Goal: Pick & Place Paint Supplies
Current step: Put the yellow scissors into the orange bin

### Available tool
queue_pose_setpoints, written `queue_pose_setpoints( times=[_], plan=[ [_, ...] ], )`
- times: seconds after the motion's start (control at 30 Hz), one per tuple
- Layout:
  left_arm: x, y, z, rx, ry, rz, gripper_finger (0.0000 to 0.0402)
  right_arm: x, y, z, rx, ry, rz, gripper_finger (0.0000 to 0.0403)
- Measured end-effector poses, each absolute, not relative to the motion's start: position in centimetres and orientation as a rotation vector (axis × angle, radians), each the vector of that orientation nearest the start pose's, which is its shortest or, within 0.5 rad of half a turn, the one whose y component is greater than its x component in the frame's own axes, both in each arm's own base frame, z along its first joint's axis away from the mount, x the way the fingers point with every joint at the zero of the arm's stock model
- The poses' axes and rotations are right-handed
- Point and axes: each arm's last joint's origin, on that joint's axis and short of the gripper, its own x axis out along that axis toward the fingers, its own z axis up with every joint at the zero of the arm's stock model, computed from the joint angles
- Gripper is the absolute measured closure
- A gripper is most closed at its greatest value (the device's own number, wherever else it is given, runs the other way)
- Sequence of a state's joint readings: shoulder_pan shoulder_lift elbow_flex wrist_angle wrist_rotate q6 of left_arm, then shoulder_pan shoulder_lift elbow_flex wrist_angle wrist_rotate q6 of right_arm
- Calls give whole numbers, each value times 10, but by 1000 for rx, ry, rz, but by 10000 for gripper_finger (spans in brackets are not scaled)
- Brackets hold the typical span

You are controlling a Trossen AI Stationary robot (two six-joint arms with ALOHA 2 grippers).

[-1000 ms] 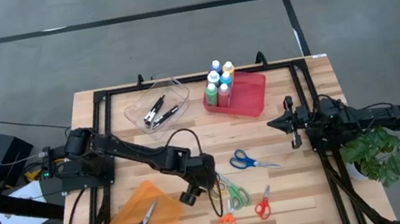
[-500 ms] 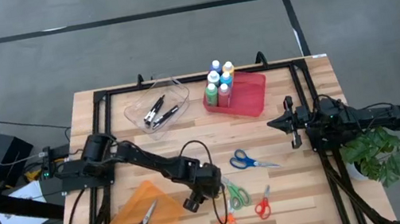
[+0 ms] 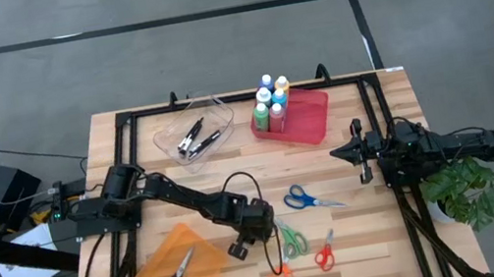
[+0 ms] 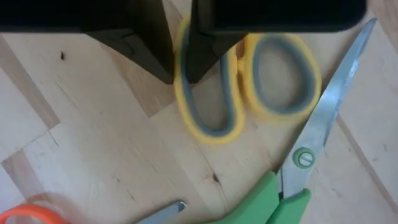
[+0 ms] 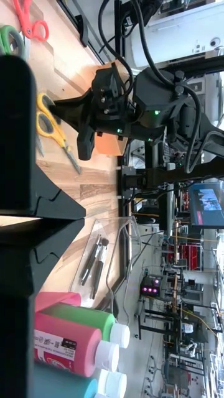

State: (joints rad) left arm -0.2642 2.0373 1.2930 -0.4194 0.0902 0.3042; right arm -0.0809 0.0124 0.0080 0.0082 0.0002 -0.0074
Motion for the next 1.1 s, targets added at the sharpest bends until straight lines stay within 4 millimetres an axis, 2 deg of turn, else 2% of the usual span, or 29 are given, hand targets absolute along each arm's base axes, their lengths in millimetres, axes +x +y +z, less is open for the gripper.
queue_pose_setpoints(
  times=[0.13, 0.37, 0.43, 0.5, 0.7, 0.8, 0.93, 1.1],
  plan=[
    [383, -107, 129, 364, 1111, -493, 387, 98, -8, 166, -7, -3, -81, 403],
    [385, -105, 131, 329, 1107, -481, 381, 98, -8, 166, -7, -3, -81, 403],
    [384, -102, 137, 284, 1126, -468, 389, 98, -8, 166, -7, -3, -81, 403],
    [386, -96, 151, 226, 1104, -437, 390, 98, -8, 166, -8, -3, -81, 403],
    [377, -68, 226, 28, 916, -291, 387, 98, -8, 166, -7, -3, -81, 403],
    [364, -45, 279, -157, 738, -218, 388, 98, -8, 166, -7, -4, -81, 403],
    [333, -17, 355, -373, 418, -181, 382, 98, -8, 166, -8, -3, -81, 403],
    [277, 2, 440, -490, -43, -225, 383, 98, -8, 166, -7, -3, -81, 403]
  ],
)
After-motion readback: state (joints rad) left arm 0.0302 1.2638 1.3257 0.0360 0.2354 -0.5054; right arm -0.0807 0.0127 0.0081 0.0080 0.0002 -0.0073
